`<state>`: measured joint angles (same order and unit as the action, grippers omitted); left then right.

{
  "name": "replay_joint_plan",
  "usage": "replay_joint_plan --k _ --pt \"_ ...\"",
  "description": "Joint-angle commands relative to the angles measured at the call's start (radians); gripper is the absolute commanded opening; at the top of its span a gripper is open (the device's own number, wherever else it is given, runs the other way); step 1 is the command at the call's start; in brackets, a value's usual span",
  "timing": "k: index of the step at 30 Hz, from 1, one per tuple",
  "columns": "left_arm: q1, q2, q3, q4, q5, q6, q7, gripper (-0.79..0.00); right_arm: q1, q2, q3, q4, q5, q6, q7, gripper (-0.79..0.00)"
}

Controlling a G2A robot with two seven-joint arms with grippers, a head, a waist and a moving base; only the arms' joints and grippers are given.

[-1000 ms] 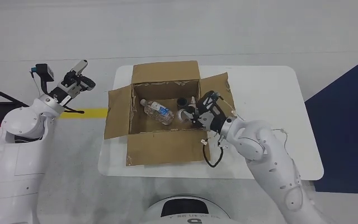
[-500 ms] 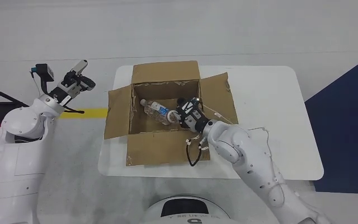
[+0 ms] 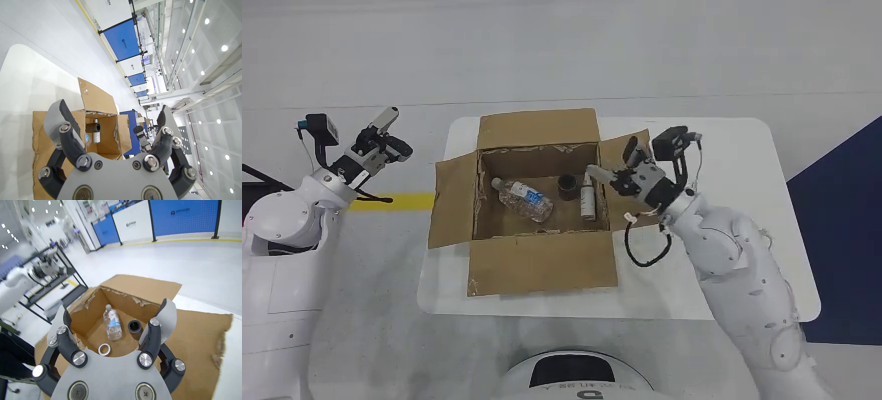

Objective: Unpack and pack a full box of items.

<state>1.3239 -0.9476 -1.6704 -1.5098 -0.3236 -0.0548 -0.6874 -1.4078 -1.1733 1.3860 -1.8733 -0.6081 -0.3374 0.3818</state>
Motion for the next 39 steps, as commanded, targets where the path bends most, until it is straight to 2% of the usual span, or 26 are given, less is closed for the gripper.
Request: replay_joint_plan --k 1,6,12,17,19,22,25,27,32,39 --pt "0.0 0.0 0.0 0.0 0.0 0.0 0.0 0.0 -0.021 0.008 0.104 0.018 0.125 -0.023 0.003 0.0" --pt "0.0 0.0 0.0 0.0 0.0 0.0 0.0 0.0 -0.046 0.024 0.275 0.119 0.333 -0.044 0.056 0.0" --pt "0.0 0.0 0.0 0.0 0.0 0.0 0.0 0.0 0.013 0.033 0.311 0.296 0.483 -0.001 0.179 0.0" --pt "0.0 0.0 0.0 0.0 0.0 0.0 0.0 0.0 0.079 0.039 0.259 0.391 0.46 0.057 0.316 0.0" --pt "0.0 0.0 0.0 0.0 0.0 0.0 0.0 0.0 0.108 0.044 0.221 0.41 0.414 0.043 0.418 0.0" --pt "0.0 0.0 0.0 0.0 0.0 0.0 0.0 0.0 0.125 0.046 0.165 0.418 0.392 -0.032 0.498 0.0" --pt "0.0 0.0 0.0 0.0 0.0 0.0 0.0 0.0 0.129 0.045 0.139 0.421 0.497 -0.075 0.557 0.0" --pt "0.0 0.0 0.0 0.0 0.0 0.0 0.0 0.0 0.141 0.044 0.128 0.429 0.639 -0.09 0.624 0.0" --pt "0.0 0.0 0.0 0.0 0.0 0.0 0.0 0.0 0.212 0.039 0.102 0.49 0.921 -0.032 0.747 0.0" --pt "0.0 0.0 0.0 0.0 0.0 0.0 0.0 0.0 0.245 0.031 0.022 0.426 0.92 -0.034 0.718 0.0"
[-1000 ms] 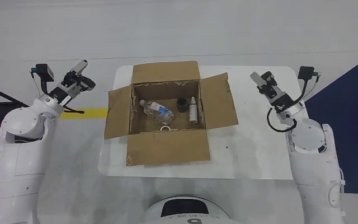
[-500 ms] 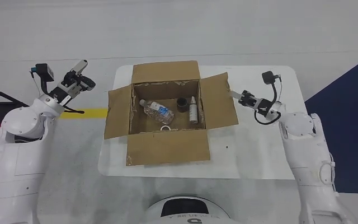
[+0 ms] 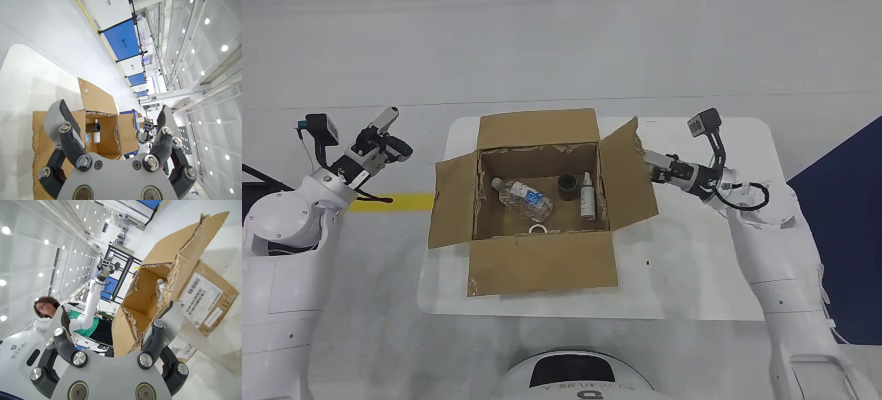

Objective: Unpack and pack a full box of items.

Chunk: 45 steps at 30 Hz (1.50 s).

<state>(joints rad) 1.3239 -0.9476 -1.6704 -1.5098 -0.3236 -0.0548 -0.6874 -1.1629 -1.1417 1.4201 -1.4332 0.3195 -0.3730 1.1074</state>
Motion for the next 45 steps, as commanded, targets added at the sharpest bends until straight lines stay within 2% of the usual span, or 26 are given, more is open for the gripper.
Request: replay_joint_plan --k 1,11,15,20,25,31,36,45 --pt "0.0 0.0 0.0 0.0 0.0 0.0 0.0 0.0 0.0 -0.002 -0.026 -0.03 -0.021 0.003 -0.016 0.0" --pt "0.0 0.0 0.0 0.0 0.0 0.0 0.0 0.0 0.036 -0.021 -0.223 -0.113 -0.271 0.07 -0.124 0.0" --pt "0.035 -0.003 -0.012 0.015 -0.013 -0.006 0.037 0.0 0.067 -0.03 -0.289 -0.107 -0.392 0.121 -0.19 0.0" --pt "0.076 0.0 -0.04 0.072 0.011 -0.002 0.041 0.0 0.096 -0.039 -0.335 -0.099 -0.445 0.163 -0.228 0.0" --pt "0.103 0.008 -0.068 0.145 0.036 0.001 -0.023 0.0 0.116 -0.043 -0.357 -0.095 -0.466 0.179 -0.243 0.0" --pt "0.12 0.013 -0.072 0.226 0.066 -0.046 -0.09 0.0 0.13 -0.048 -0.397 -0.1 -0.533 0.209 -0.269 0.0" --pt "0.105 0.01 -0.039 0.27 0.072 -0.066 -0.125 0.0 0.135 -0.051 -0.42 -0.11 -0.599 0.239 -0.305 0.0" --pt "0.019 -0.001 0.051 0.312 0.033 -0.072 -0.23 0.0 0.118 -0.051 -0.416 -0.133 -0.636 0.258 -0.359 0.0"
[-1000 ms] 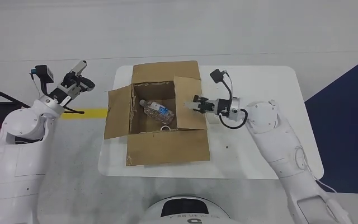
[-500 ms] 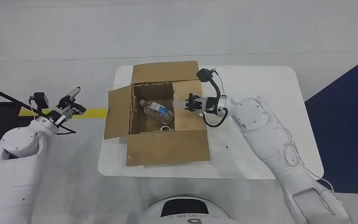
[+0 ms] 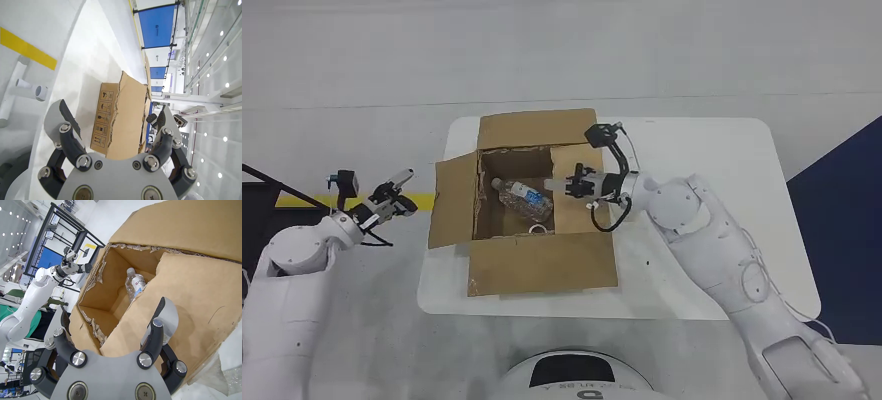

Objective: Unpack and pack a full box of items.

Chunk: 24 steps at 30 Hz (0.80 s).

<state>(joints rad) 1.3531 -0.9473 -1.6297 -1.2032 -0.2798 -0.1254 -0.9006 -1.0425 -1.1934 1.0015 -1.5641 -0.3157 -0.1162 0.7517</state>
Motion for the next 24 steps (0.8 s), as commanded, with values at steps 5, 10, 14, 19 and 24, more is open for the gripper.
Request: replay_joint_plan --k 5,10,14,19,24 --pt "-0.063 -0.007 0.07 0.044 -0.014 0.015 -0.096 0.0 -0.016 0.004 0.019 -0.012 -0.005 0.003 -0.016 0.0" --pt "-0.106 -0.017 0.117 0.099 -0.05 0.003 -0.136 0.0 -0.019 0.004 0.022 -0.014 -0.007 0.005 -0.017 0.0" --pt "-0.128 -0.026 0.117 0.117 -0.158 -0.046 -0.153 0.0 -0.019 0.004 0.022 -0.014 -0.007 0.005 -0.017 0.0" --pt "-0.118 -0.033 0.061 0.13 -0.333 -0.15 -0.146 0.0 -0.019 0.004 0.022 -0.014 -0.007 0.005 -0.017 0.0" --pt "-0.106 -0.029 0.025 0.083 -0.354 -0.199 -0.14 0.0 -0.019 0.004 0.022 -0.014 -0.007 0.005 -0.017 0.0"
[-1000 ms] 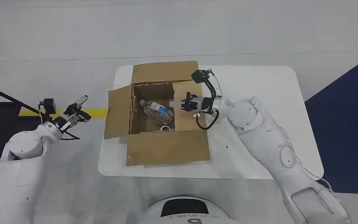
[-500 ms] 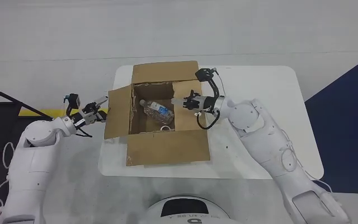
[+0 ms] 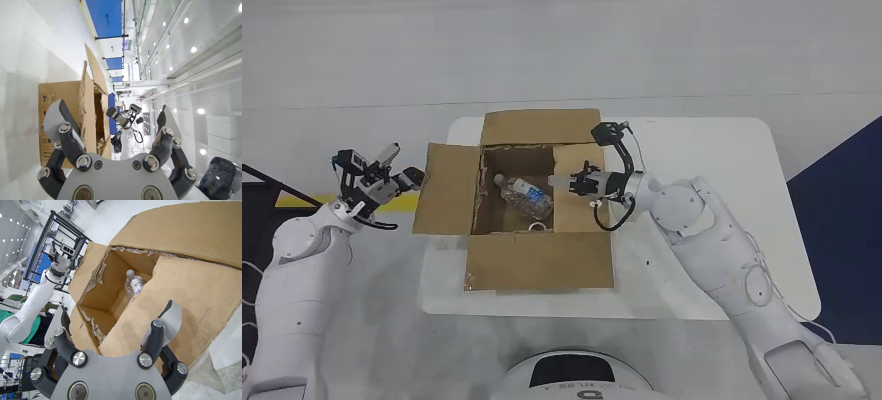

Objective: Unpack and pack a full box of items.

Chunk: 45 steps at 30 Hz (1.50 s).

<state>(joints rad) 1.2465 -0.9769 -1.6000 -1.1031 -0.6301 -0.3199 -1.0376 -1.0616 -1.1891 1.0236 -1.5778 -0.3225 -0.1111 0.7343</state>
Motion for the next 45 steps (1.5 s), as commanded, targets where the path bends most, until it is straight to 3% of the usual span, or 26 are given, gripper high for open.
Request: replay_joint_plan --k 1,6,13,30,39,45 --pt "0.001 0.001 -0.008 -0.032 -0.008 -0.007 -0.008 0.0 0.0 0.0 0.0 0.0 0.0 0.0 0.0 0.0" --pt "-0.034 0.002 -0.001 -0.119 0.001 0.025 -0.02 0.0 0.0 0.0 0.0 0.0 0.0 0.0 0.0 0.0" --pt "-0.121 0.0 0.069 -0.208 0.096 0.104 -0.032 0.0 0.0 0.0 0.0 0.0 0.0 0.0 0.0 0.0" --pt "-0.235 -0.029 0.303 -0.181 0.264 0.21 -0.019 0.0 0.0 0.0 0.0 0.0 0.0 0.0 0.0 0.0" --pt "-0.276 -0.036 0.377 -0.151 0.354 0.329 -0.019 0.0 0.0 0.0 0.0 0.0 0.0 0.0 0.0 0.0" --pt "-0.284 -0.038 0.385 -0.144 0.356 0.326 -0.013 0.0 0.0 0.0 0.0 0.0 0.0 0.0 0.0 0.0"
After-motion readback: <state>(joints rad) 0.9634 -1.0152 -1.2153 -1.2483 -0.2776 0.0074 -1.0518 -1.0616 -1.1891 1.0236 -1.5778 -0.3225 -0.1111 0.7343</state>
